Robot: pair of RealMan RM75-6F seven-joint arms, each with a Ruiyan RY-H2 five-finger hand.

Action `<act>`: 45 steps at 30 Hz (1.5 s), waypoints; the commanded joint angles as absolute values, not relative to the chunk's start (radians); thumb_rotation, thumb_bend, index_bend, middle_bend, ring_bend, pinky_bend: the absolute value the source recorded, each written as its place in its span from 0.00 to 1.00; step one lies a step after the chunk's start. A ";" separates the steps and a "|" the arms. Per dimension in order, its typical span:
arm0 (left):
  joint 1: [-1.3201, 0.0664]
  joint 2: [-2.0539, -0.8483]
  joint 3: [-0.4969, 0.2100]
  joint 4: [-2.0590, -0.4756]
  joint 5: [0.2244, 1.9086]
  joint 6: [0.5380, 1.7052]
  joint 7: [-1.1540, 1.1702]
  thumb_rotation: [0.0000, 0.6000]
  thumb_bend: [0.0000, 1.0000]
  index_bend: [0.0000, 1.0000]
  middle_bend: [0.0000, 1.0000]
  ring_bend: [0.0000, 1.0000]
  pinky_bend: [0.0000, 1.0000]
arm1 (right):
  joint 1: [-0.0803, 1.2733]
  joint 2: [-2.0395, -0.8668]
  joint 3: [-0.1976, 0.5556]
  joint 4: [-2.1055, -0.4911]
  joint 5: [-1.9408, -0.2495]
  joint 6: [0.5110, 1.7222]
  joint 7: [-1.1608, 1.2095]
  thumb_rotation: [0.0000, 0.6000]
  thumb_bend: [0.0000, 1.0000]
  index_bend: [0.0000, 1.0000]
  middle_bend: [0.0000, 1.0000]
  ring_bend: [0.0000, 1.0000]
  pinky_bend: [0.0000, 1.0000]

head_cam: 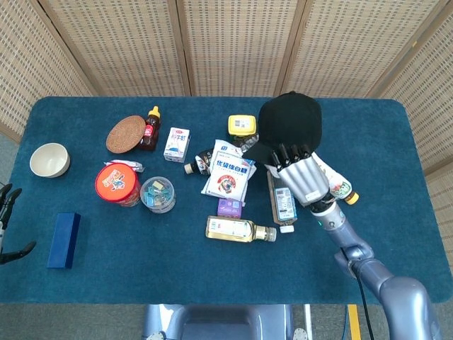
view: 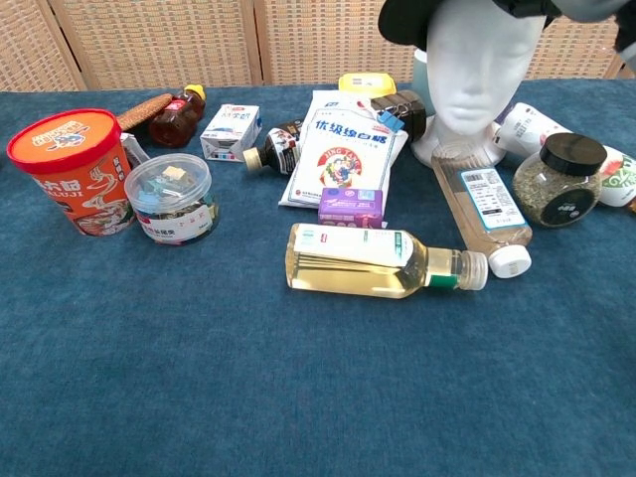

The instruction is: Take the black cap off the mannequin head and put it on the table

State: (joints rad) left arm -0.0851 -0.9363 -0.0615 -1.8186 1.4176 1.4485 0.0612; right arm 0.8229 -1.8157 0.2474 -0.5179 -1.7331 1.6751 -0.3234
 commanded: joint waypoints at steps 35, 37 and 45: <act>-0.083 -0.920 -0.055 -1.805 1.407 1.441 0.019 1.00 0.14 0.00 0.00 0.00 0.05 | 1.041 -1.763 0.229 -0.776 -1.746 1.749 -0.503 1.00 0.51 0.71 0.75 0.74 0.87; -0.080 -0.915 -0.054 -1.801 1.410 1.443 0.005 1.00 0.14 0.00 0.00 0.00 0.05 | 1.044 -1.791 0.216 -0.811 -1.753 1.732 -0.525 1.00 0.51 0.71 0.75 0.74 0.87; -0.070 -0.904 -0.055 -1.790 1.414 1.456 -0.036 1.00 0.14 0.00 0.00 0.00 0.05 | 1.046 -1.928 0.176 -0.709 -1.757 1.663 -0.532 1.00 0.52 0.71 0.74 0.73 0.86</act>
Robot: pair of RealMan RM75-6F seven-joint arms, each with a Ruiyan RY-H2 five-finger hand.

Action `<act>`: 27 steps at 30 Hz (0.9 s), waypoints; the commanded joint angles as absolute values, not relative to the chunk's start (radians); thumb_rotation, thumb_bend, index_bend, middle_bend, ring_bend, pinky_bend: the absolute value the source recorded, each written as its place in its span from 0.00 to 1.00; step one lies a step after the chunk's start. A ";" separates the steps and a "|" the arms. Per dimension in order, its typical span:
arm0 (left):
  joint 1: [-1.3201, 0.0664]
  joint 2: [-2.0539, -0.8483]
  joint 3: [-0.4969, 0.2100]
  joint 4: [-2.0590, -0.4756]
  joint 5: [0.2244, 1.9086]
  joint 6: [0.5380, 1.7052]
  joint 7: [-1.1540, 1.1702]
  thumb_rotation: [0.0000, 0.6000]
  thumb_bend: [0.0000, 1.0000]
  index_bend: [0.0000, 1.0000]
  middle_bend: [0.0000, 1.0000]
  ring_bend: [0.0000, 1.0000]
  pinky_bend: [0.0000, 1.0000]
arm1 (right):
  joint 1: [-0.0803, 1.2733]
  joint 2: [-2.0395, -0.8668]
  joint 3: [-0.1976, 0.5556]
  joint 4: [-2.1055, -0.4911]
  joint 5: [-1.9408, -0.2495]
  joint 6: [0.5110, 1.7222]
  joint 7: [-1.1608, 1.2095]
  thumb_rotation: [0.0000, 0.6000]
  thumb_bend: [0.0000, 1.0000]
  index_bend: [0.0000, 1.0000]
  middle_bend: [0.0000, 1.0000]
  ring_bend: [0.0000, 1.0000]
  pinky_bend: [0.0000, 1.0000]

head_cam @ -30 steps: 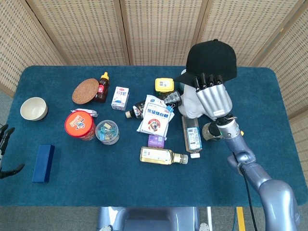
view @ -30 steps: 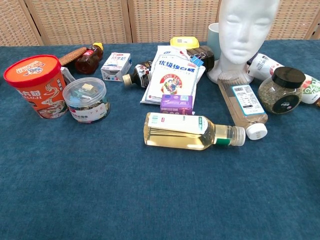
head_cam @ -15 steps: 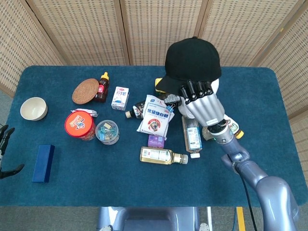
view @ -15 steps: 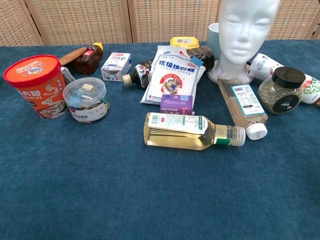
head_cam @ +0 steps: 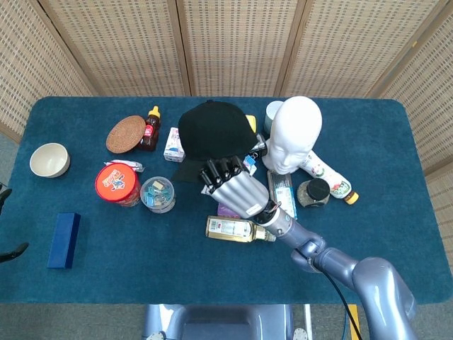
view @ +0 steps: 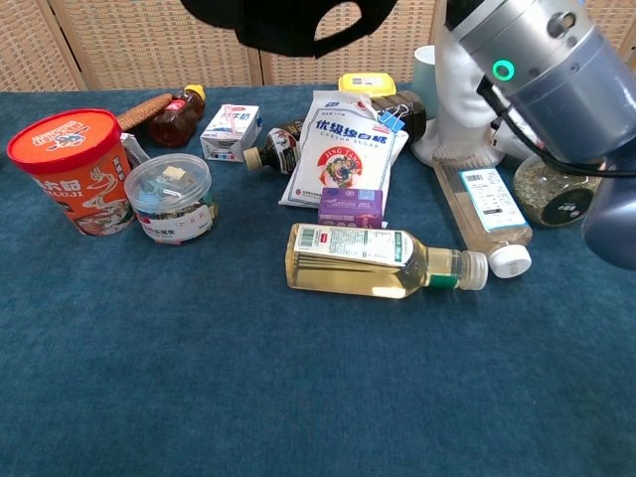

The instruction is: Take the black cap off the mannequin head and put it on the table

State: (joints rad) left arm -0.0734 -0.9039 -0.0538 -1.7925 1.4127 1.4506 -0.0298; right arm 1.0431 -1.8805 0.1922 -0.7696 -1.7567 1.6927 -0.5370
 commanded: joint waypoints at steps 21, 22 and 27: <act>-0.071 -0.906 -0.045 -1.789 1.426 1.445 -0.038 1.00 0.14 0.00 0.00 0.00 0.05 | 0.751 -1.769 0.133 -1.275 -1.537 1.498 -0.765 1.00 0.00 0.00 0.00 0.00 0.18; -0.070 -0.905 -0.045 -1.788 1.426 1.445 -0.040 1.00 0.14 0.00 0.00 0.00 0.05 | 0.729 -1.736 0.120 -1.334 -1.534 1.501 -0.775 1.00 0.00 0.00 0.00 0.00 0.18; -0.067 -0.912 -0.050 -1.788 1.418 1.456 -0.027 1.00 0.14 0.00 0.00 0.00 0.05 | 0.623 -1.552 0.035 -1.529 -1.591 1.563 -0.751 1.00 0.00 0.00 0.00 0.00 0.18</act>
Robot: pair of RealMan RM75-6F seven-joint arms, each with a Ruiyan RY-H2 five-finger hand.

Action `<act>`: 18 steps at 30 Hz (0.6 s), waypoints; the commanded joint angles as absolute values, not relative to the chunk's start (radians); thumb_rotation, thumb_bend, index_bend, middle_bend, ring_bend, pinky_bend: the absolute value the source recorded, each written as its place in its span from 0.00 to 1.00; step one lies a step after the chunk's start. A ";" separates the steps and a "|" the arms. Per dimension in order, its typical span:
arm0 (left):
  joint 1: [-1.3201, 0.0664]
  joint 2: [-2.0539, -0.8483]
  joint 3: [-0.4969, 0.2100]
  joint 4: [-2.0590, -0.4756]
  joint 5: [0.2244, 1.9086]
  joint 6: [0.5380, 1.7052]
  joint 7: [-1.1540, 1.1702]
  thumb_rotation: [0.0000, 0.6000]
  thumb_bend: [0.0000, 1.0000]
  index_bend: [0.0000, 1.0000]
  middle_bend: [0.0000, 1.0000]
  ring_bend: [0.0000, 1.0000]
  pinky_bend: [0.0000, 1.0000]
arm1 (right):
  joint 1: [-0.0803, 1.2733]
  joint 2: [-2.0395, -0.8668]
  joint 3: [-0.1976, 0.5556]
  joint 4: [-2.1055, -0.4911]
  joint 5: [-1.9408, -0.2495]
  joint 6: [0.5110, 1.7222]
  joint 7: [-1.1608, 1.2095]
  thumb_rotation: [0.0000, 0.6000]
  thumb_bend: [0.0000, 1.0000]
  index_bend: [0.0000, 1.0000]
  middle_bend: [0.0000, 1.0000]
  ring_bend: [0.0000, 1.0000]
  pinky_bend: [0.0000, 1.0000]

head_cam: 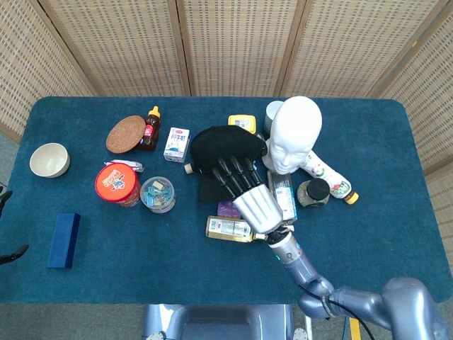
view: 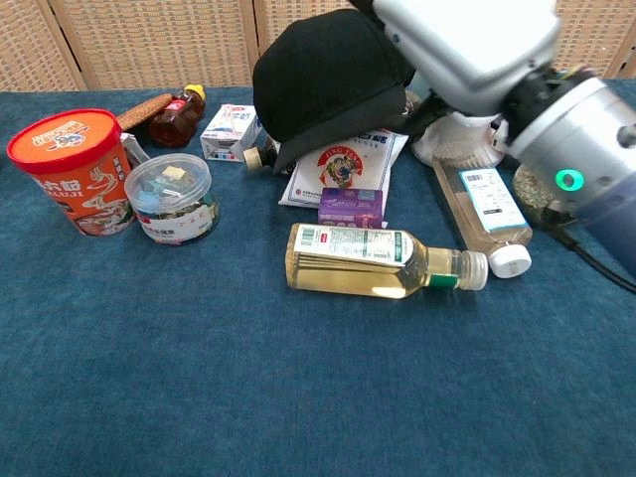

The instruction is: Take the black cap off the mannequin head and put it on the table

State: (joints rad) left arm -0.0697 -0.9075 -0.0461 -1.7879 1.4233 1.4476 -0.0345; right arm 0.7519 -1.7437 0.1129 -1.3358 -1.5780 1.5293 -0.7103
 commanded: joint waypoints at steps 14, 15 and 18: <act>-0.038 -0.991 -0.056 -1.756 1.443 1.550 0.079 1.00 0.14 0.00 0.00 0.00 0.05 | 0.341 -1.265 -0.009 -1.661 -1.470 1.709 -0.572 1.00 0.00 0.00 0.00 0.00 0.16; -0.037 -0.996 -0.055 -1.755 1.443 1.550 0.086 1.00 0.14 0.00 0.00 0.00 0.05 | 0.324 -1.257 0.000 -1.669 -1.445 1.716 -0.566 1.00 0.00 0.00 0.00 0.00 0.15; -0.037 -1.008 -0.052 -1.755 1.444 1.548 0.108 1.00 0.14 0.00 0.00 0.00 0.05 | 0.262 -1.257 0.029 -1.660 -1.367 1.758 -0.563 1.00 0.00 0.00 0.00 0.00 0.14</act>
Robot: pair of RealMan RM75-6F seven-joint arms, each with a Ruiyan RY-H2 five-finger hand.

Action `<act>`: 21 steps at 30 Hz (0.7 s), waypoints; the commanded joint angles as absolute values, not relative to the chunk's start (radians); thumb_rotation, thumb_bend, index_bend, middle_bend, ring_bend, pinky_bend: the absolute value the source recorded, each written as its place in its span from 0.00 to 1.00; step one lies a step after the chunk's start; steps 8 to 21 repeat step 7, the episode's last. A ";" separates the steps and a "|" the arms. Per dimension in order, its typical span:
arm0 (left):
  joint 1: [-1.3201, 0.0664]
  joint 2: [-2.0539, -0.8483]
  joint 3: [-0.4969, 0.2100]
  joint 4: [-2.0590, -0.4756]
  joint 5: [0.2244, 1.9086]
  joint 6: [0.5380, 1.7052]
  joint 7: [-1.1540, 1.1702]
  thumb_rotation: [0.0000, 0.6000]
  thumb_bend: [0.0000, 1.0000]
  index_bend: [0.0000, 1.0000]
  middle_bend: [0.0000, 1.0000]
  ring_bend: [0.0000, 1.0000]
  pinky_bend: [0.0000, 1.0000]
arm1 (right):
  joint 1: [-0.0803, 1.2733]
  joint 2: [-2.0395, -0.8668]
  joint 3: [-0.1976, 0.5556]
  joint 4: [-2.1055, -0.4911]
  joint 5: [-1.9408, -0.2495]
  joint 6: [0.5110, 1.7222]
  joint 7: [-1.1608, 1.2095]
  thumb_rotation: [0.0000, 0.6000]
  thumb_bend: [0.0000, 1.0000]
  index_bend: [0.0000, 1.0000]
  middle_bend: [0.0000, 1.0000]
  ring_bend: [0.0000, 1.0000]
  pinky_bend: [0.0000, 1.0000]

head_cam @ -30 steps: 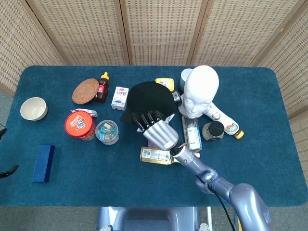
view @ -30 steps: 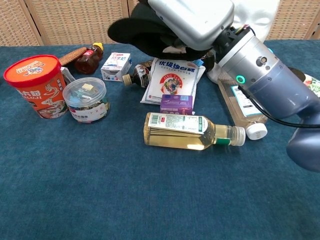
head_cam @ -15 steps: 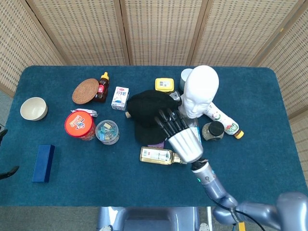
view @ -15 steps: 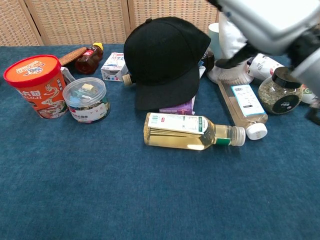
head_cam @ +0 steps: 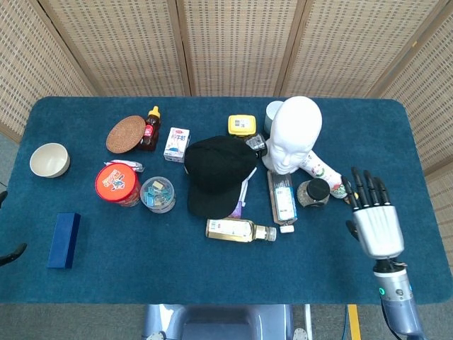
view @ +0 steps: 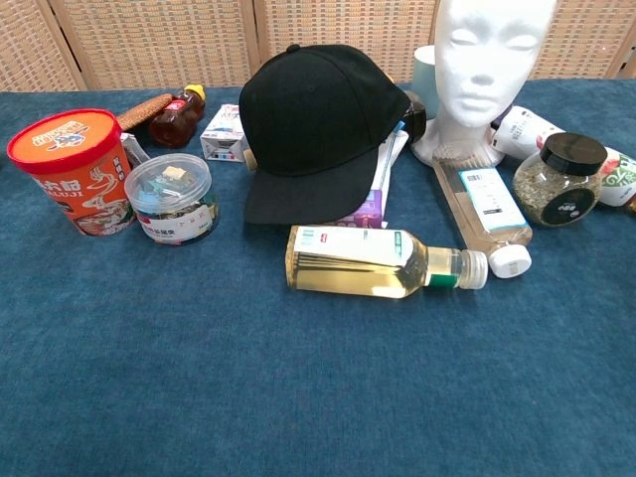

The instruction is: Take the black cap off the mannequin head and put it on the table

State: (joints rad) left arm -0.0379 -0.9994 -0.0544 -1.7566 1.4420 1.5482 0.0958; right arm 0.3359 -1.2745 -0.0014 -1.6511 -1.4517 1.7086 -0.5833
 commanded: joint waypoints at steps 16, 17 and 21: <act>-0.028 -1.025 -0.049 -1.751 1.454 1.564 0.129 1.00 0.14 0.00 0.00 0.00 0.05 | 0.185 -1.249 0.034 -1.661 -1.270 1.706 -0.472 1.00 0.00 0.00 0.00 0.00 0.13; -0.028 -1.025 -0.049 -1.751 1.454 1.564 0.129 1.00 0.14 0.00 0.00 0.00 0.05 | 0.185 -1.249 0.034 -1.661 -1.270 1.706 -0.472 1.00 0.00 0.00 0.00 0.00 0.13; -0.028 -1.025 -0.049 -1.751 1.454 1.564 0.129 1.00 0.14 0.00 0.00 0.00 0.05 | 0.185 -1.249 0.034 -1.661 -1.270 1.706 -0.472 1.00 0.00 0.00 0.00 0.00 0.13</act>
